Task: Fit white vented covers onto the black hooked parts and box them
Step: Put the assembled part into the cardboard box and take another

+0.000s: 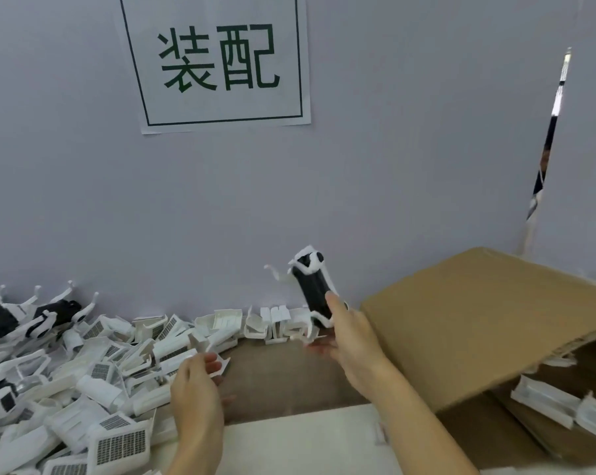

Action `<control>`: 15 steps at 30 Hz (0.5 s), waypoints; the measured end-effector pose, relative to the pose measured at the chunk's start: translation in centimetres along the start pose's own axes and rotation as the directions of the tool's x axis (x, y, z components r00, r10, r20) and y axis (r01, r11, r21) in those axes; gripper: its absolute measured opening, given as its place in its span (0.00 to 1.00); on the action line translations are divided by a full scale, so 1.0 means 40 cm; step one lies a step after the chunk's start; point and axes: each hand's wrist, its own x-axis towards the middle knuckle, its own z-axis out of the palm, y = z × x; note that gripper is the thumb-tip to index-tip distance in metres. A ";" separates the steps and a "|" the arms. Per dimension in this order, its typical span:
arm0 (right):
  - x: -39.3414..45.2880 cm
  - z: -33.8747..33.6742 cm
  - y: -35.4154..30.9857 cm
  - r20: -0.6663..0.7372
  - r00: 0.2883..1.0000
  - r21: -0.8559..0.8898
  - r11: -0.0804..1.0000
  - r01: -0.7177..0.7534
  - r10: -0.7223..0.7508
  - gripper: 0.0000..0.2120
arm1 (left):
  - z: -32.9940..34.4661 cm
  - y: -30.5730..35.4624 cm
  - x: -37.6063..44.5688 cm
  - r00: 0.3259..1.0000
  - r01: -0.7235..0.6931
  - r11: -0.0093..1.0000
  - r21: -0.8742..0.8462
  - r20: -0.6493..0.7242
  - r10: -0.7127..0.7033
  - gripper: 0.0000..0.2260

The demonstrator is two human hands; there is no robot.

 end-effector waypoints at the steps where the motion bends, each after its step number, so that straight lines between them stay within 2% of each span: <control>1: 0.000 -0.008 -0.029 -0.038 0.999 0.212 0.977 0.000 0.008 0.17 | 0.001 -0.004 0.001 1.000 0.011 1.000 0.001 0.006 -0.011 0.13; 2: -0.001 -0.021 -0.062 -0.092 0.996 0.376 0.926 0.030 0.005 0.17 | 0.001 -0.006 0.003 1.000 0.025 1.000 0.005 0.005 -0.025 0.13; 4: 0.002 -0.060 -0.130 -0.212 0.977 0.571 0.810 0.134 -0.013 0.16 | 0.002 -0.008 0.008 0.998 0.056 0.998 0.002 -0.007 -0.056 0.13; 9: 0.017 -0.258 -0.302 -0.504 0.864 0.634 0.677 0.374 -0.005 0.16 | 0.016 -0.009 0.003 0.994 0.111 0.994 -0.012 0.007 -0.111 0.11; 11: 0.030 -0.352 -0.325 -0.535 0.845 0.663 0.620 0.420 0.001 0.19 | 0.021 -0.007 -0.007 0.991 0.130 0.991 -0.012 0.013 -0.130 0.10; 13: 0.046 -0.395 -0.312 -0.472 0.881 0.661 0.677 0.325 0.038 0.25 | 0.023 -0.006 -0.017 0.988 0.155 0.988 -0.019 0.022 -0.155 0.09; 15: 0.039 -0.342 -0.278 -0.396 0.918 0.553 0.803 0.221 0.020 0.25 | 0.024 -0.006 -0.023 0.984 0.171 0.985 -0.012 0.054 -0.170 0.09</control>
